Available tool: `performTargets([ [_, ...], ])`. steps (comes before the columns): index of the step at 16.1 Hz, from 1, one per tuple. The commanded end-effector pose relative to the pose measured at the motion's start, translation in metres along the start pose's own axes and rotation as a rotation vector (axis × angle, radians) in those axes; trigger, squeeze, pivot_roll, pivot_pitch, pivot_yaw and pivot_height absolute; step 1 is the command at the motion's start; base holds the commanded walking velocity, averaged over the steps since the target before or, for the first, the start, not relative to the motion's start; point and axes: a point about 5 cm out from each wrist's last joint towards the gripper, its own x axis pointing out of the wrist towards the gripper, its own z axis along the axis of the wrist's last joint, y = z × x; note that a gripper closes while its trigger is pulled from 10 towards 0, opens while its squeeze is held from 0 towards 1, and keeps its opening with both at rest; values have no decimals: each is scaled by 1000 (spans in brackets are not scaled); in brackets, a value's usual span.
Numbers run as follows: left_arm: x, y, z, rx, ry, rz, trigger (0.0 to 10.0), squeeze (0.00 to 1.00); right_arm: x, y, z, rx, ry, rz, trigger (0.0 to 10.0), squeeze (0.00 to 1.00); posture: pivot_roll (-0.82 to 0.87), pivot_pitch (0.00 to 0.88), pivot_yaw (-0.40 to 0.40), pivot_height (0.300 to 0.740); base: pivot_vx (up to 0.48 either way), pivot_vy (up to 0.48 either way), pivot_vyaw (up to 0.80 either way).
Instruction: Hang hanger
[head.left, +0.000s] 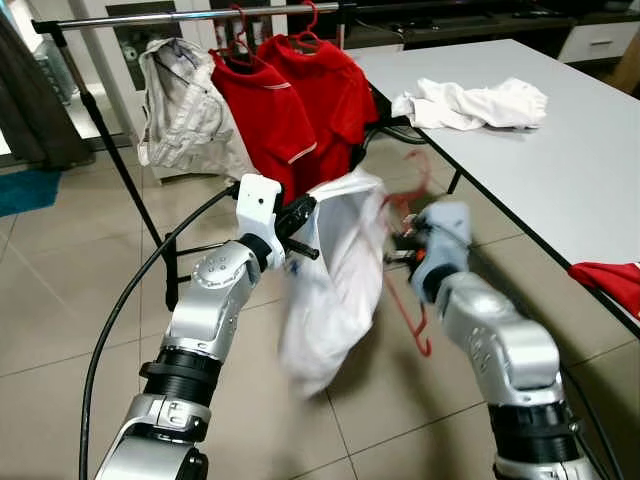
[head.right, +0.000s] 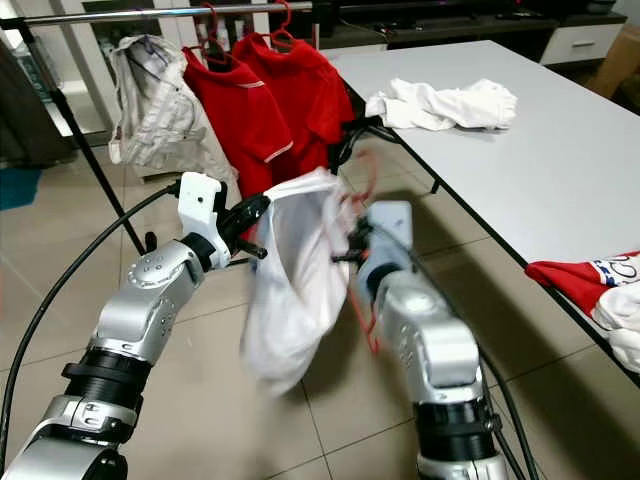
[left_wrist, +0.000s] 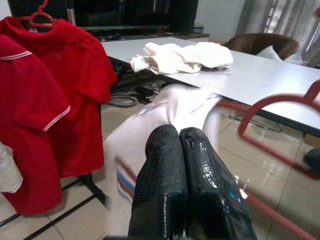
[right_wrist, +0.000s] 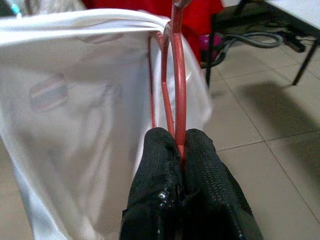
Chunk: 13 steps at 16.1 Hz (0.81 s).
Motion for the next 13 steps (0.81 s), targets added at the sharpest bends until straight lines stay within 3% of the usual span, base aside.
performTargets([
  [1,0,4,9,13,-32,35,0,0,0,-9,-6,37,38,-56,10000,0,-140,0,26,740,0,0,0],
  [3,-3,20,17,22,-76,148,0,0,-2,-16,-16,35,82,-98,10000,0,-140,0,26,740,0,0,0],
  [4,-6,36,24,20,-111,246,0,0,-3,-21,-22,26,104,-118,10000,0,-140,0,26,740,0,0,0],
  [7,-12,52,30,17,-137,338,0,0,-3,-30,-25,-4,115,-167,10000,0,-138,0,27,740,0,0,0],
  [9,-12,50,30,14,-136,316,0,0,-3,-31,-23,-3,103,-165,10000,0,-137,0,27,740,0,0,0],
  [11,-7,32,27,-10,-137,196,0,0,-1,-20,-3,56,-33,-105,10000,0,-137,0,27,740,0,0,0],
  [13,-3,14,15,7,-54,61,0,0,-1,-10,10,84,-119,-46,10000,0,-137,0,29,740,0,0,0],
])
